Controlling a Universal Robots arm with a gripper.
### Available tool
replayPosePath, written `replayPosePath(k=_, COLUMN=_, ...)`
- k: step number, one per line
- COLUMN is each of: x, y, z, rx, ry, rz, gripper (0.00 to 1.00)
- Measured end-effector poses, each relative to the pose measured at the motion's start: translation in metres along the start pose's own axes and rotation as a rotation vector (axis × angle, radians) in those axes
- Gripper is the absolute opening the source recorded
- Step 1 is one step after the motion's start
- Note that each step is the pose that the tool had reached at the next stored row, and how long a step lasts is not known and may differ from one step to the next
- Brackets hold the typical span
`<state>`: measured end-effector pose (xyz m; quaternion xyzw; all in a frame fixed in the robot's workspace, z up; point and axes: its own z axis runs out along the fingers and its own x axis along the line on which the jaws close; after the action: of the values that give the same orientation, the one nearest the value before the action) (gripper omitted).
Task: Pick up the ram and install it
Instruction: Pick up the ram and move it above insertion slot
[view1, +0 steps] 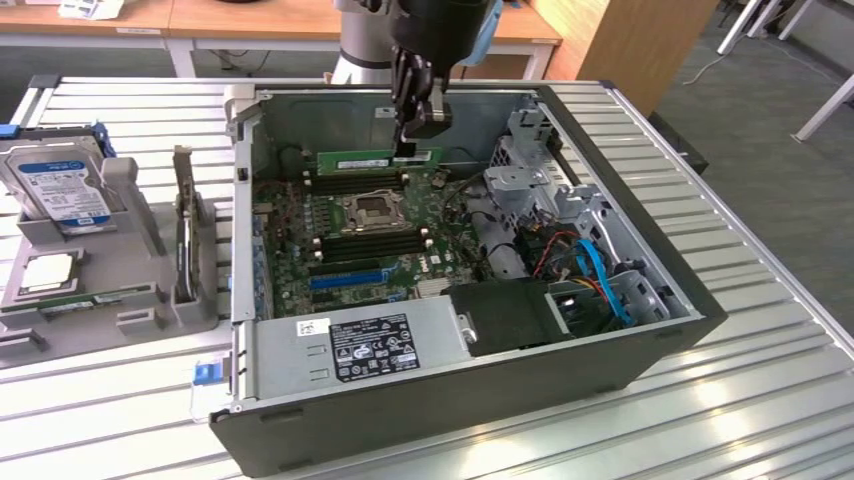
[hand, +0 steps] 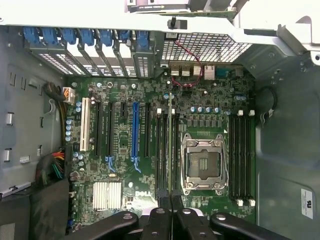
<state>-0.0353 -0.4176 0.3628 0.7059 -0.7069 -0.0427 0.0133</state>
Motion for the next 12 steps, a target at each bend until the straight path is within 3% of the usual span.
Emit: replayPosePath(k=12, x=0.0, y=-0.0009, z=0.0107, rx=0.0, ry=-0.0013, rz=0.0, gripper=0.12)
